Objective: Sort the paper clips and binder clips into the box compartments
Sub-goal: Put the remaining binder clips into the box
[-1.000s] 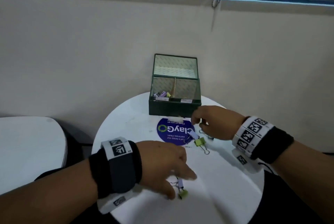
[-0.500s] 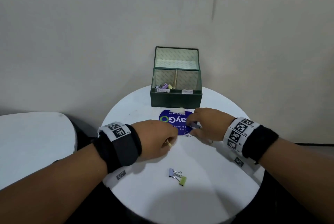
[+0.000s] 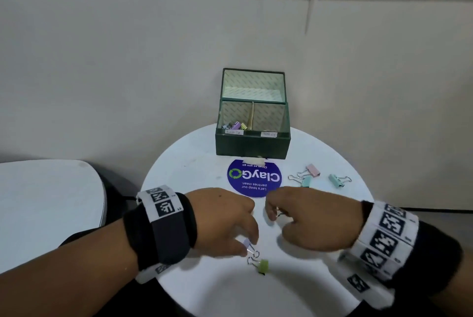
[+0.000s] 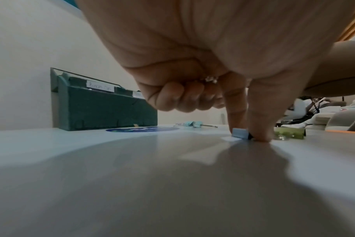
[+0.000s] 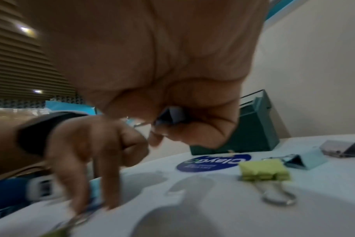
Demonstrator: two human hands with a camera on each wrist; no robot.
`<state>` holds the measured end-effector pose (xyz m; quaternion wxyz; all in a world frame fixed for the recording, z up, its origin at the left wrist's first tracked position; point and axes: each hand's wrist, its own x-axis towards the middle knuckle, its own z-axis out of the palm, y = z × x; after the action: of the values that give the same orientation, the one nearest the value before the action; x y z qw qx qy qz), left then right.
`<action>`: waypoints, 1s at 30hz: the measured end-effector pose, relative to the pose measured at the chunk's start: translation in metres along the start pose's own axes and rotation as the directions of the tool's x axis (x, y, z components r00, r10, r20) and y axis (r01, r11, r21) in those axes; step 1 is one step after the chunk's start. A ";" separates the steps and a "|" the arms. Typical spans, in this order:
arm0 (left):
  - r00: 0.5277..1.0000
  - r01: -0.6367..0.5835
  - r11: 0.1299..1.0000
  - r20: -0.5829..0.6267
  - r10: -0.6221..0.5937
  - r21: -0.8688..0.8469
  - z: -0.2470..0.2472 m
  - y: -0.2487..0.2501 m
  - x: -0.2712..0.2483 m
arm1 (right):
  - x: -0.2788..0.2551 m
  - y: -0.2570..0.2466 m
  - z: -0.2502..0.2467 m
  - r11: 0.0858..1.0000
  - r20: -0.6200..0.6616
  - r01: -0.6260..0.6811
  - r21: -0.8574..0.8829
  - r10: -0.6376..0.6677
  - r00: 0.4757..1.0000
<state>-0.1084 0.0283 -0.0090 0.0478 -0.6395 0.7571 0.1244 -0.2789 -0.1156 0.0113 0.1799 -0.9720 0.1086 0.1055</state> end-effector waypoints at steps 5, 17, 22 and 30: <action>0.987 0.140 0.990 -0.084 -0.140 -0.007 0.001 -0.004 0.000 | -0.006 -0.035 0.026 0.978 0.081 0.061 -0.198 -0.045 0.996; 0.824 0.506 0.861 -0.266 -0.500 -0.050 -0.003 -0.029 0.004 | 0.102 0.001 -0.077 0.987 -0.277 -0.148 0.061 0.159 0.948; 0.813 0.528 0.845 -0.238 -0.531 -0.080 -0.004 -0.028 0.003 | 0.160 0.007 -0.098 0.977 -0.387 -0.176 0.121 0.210 0.898; 0.799 0.487 0.859 -0.317 -0.510 -0.154 -0.006 -0.032 0.003 | 0.137 0.019 -0.091 0.987 -0.485 -0.072 0.144 0.134 0.864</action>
<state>-0.0774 0.0188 -0.0081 -0.0762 -0.8290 0.5538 0.0172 -0.1379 -0.1907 0.0551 0.1988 -0.9467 0.2089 -0.1432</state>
